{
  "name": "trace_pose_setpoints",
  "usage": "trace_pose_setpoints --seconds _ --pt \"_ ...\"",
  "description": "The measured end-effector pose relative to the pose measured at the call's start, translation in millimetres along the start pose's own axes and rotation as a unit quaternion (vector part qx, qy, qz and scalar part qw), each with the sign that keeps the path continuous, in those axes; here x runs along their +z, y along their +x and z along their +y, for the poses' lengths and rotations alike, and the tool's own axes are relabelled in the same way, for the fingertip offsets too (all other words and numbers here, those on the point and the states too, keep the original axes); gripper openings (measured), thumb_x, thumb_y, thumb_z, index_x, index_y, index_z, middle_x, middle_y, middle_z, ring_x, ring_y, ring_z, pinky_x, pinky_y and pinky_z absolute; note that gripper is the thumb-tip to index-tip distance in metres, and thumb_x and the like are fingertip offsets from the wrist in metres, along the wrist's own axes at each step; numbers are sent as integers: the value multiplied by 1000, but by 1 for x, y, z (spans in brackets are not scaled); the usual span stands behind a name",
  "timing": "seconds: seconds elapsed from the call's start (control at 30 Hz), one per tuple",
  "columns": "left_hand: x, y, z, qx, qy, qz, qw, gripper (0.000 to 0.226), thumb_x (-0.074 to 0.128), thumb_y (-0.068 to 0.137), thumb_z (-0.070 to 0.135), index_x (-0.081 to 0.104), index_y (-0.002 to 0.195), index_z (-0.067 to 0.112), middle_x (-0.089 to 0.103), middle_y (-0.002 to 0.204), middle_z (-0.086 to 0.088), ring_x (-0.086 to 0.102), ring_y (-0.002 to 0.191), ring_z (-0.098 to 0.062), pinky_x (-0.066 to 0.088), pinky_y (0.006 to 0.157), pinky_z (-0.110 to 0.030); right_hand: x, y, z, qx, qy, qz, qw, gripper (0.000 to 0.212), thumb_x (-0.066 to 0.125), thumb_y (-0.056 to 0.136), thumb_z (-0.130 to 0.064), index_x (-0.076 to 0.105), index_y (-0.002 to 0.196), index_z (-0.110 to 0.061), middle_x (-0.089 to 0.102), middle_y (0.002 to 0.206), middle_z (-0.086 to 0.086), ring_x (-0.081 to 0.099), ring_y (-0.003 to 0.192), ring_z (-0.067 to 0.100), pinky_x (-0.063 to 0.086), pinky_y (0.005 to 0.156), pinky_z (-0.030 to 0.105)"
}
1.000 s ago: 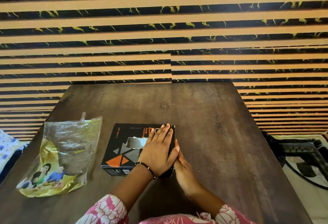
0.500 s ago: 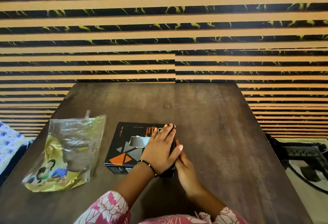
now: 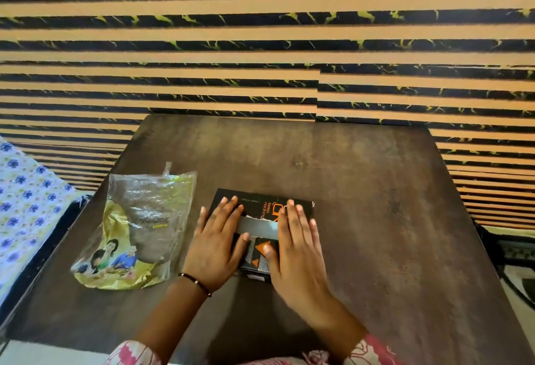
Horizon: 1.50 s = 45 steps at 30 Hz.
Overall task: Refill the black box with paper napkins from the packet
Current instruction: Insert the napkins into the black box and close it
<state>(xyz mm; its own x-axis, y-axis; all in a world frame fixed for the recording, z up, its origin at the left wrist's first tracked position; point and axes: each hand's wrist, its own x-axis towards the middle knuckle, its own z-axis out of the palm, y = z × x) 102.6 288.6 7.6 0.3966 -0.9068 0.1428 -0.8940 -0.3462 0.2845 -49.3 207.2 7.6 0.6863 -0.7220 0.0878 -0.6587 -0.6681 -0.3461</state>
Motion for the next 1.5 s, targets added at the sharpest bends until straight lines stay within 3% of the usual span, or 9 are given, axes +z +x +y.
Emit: trace_pose_setpoints --seconds 0.13,0.27,0.4,0.6,0.7,1.0,1.23,1.5 --pt "6 5 1 1 25 -19 1000 56 29 89 47 38 137 20 36 148 -1 23 140 -16 7 113 -43 7 10 2 5 -65 -42 997 66 32 87 -49 37 138 -8 39 147 13 37 136 25 26 109 47" --pt "10 34 -4 -4 27 -26 999 55 31 88 46 37 137 22 34 150 1 23 140 -16 4 114 -41 8 38 12 -3 -73 -41 996 67 33 87 -50 31 141 -11 32 151 10 28 140 23 15 118 41" --pt "15 79 -7 -1 18 -23 1000 57 27 87 46 35 138 21 33 150 1 22 141 -18 4 115 -42 5 83 24 6 -65 -37 997 68 32 86 -51 31 142 -12 32 152 9 26 141 21 18 117 41" --pt "23 175 -19 13 17 -24 999 62 17 85 48 27 141 23 26 153 2 15 143 -16 1 115 -42 1 173 50 -1 -56 -26 998 73 21 86 -56 21 146 -15 20 156 5 13 145 19 3 116 35" --pt "30 218 -21 11 10 -29 999 58 22 89 46 24 142 21 23 154 1 11 144 -17 0 116 -44 -1 215 66 -5 -55 -25 998 76 16 83 -60 15 147 -18 14 158 2 7 145 15 -3 116 31" --pt "50 311 -24 9 -7 -15 1000 56 31 91 43 24 142 19 22 154 0 10 144 -18 2 117 -47 -3 304 103 2 -40 -11 999 73 25 85 -60 19 146 -20 17 157 0 8 145 14 -2 114 28" --pt "58 325 -22 2 1 2 1000 57 32 91 44 25 141 18 23 154 -3 12 143 -20 3 116 -48 -1 321 117 -18 -44 -9 999 78 19 80 -62 21 146 -20 18 157 -1 9 145 14 2 115 30" --pt "48 322 -26 9 -58 -10 998 53 38 91 42 31 139 20 24 153 -1 12 143 -18 3 117 -46 -12 304 103 -15 -39 15 999 68 13 86 -52 29 143 -18 31 152 2 19 143 16 5 116 32"
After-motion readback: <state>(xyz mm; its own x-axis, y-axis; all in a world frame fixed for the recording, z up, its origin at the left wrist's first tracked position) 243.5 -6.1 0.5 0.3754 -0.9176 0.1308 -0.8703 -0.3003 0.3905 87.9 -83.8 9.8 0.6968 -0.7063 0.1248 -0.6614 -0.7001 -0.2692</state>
